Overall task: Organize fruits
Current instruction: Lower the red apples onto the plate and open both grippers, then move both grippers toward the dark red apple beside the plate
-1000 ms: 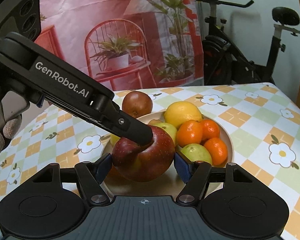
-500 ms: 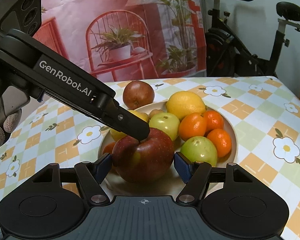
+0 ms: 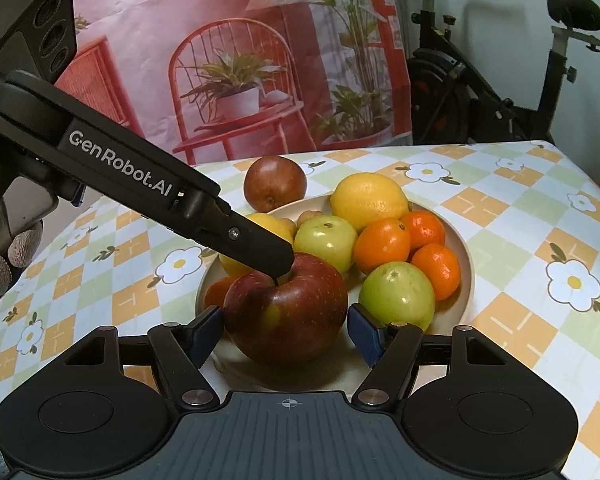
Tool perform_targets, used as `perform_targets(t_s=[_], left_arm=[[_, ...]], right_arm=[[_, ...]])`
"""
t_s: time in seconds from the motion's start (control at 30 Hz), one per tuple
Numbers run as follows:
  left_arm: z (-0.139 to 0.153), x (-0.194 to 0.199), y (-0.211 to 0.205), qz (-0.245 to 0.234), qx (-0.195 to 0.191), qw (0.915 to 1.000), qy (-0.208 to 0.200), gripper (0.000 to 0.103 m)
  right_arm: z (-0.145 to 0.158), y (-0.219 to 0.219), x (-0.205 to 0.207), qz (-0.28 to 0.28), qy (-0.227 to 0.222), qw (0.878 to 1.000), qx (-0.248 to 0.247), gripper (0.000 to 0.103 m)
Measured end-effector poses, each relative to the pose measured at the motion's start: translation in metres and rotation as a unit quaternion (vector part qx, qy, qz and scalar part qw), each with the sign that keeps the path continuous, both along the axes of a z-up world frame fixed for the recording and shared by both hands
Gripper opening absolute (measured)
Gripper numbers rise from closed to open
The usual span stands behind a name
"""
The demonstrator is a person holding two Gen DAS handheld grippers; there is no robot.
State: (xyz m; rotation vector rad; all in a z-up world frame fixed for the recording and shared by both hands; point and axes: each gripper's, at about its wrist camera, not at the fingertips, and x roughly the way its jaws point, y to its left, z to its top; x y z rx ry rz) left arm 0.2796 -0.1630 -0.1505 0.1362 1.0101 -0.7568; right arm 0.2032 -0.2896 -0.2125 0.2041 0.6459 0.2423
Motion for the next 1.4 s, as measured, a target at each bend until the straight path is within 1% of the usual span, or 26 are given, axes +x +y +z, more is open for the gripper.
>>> perform_targets(t_s=[0.17,0.53,0.63,0.8,1.0,1.2,1.4], left_arm=[[0.000,0.000,0.003,0.004,-0.001,1.0000,-0.001,0.043],[0.000,0.000,0.005,0.009,0.001,0.9999,-0.006,0.043],[0.000,-0.001,0.006,0.011,-0.004,0.9999,-0.006,0.043],[0.005,-0.004,0.011,0.015,-0.005,0.9995,-0.026,0.042],[0.021,0.003,0.032,0.047,-0.030,0.9973,-0.048,0.042],[0.032,0.014,0.056,0.090,-0.041,0.9932,-0.062,0.042],[0.038,0.024,0.075,0.125,-0.042,0.9887,-0.071,0.042]], right_arm=[[-0.002,-0.001,-0.001,-0.002,0.003,1.000,0.007,0.065],[-0.002,-0.003,-0.002,-0.005,0.006,1.000,0.008,0.065],[0.000,-0.003,-0.003,-0.006,0.006,1.000,0.007,0.065],[0.004,-0.004,-0.008,-0.009,-0.001,1.000,0.001,0.065],[0.010,-0.002,-0.011,-0.014,-0.009,1.000,-0.007,0.069],[0.017,-0.002,-0.012,-0.015,-0.020,1.000,-0.011,0.068],[0.027,-0.007,-0.009,-0.023,-0.029,0.999,-0.013,0.068]])
